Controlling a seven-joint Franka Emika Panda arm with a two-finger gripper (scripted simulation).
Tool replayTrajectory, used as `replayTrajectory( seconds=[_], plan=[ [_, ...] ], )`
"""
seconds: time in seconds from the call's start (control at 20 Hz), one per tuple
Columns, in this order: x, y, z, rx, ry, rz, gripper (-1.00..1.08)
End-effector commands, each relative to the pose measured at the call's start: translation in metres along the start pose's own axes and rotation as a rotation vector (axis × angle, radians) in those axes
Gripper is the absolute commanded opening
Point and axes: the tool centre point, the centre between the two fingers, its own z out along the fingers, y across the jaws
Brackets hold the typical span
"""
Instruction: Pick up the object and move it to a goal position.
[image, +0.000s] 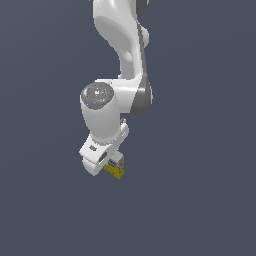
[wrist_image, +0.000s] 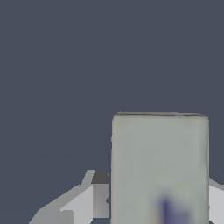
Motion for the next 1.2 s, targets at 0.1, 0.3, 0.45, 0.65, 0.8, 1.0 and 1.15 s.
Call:
replayTrajectory(
  seconds=[0.1, 0.3, 0.45, 0.65, 0.8, 1.0, 1.15],
  plan=[
    [0.002, 0.0, -0.001, 0.0, 0.0, 0.0, -1.0],
    [0.015, -0.003, -0.006, 0.0, 0.0, 0.0, -1.0],
    [0.032, -0.007, -0.012, 0.0, 0.0, 0.0, -1.0],
    [0.06, -0.013, -0.023, 0.0, 0.0, 0.001, -1.0],
    [0.084, -0.017, -0.032, 0.0, 0.0, 0.001, -1.0],
    [0.117, -0.024, -0.044, 0.0, 0.0, 0.001, -1.0],
    [0.139, -0.028, -0.052, 0.0, 0.0, 0.001, -1.0]
  ],
)
